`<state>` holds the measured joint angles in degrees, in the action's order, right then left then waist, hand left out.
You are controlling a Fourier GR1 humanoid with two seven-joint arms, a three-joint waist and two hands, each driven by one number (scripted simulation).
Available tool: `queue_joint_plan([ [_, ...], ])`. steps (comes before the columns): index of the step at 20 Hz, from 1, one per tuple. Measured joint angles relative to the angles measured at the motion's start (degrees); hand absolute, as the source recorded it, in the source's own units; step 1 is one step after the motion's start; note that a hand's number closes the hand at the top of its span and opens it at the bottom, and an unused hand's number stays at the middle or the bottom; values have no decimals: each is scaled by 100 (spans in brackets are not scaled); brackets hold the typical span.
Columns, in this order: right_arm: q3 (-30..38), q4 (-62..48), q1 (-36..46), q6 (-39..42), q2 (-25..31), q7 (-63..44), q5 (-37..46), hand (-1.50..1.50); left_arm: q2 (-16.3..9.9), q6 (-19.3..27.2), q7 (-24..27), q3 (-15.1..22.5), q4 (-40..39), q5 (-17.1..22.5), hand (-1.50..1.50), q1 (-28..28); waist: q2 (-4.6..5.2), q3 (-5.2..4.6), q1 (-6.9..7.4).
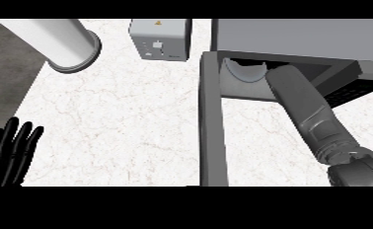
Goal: Pick up the milk, place it into the microwave and close the microwave
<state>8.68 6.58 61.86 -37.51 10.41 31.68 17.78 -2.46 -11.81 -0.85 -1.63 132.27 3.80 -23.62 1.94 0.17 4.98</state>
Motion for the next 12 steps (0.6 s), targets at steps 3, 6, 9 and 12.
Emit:
queue_joint_plan([
  [3,66,14,-29,-36,43,93,-39,-150,-8,-41,-4,0,87,32,-150,-69,5,6,-7],
  [6,128,35,-83,-33,115,208,-75,-150,27,-36,-17,58,90,-31,-150,-126,8,7,-30],
  [9,158,26,-89,12,186,277,-78,-150,88,-24,34,169,130,-135,-150,-207,21,17,-35],
  [12,231,49,-136,46,259,384,-125,-150,121,-16,-2,219,254,-163,-150,-298,30,24,-38],
])
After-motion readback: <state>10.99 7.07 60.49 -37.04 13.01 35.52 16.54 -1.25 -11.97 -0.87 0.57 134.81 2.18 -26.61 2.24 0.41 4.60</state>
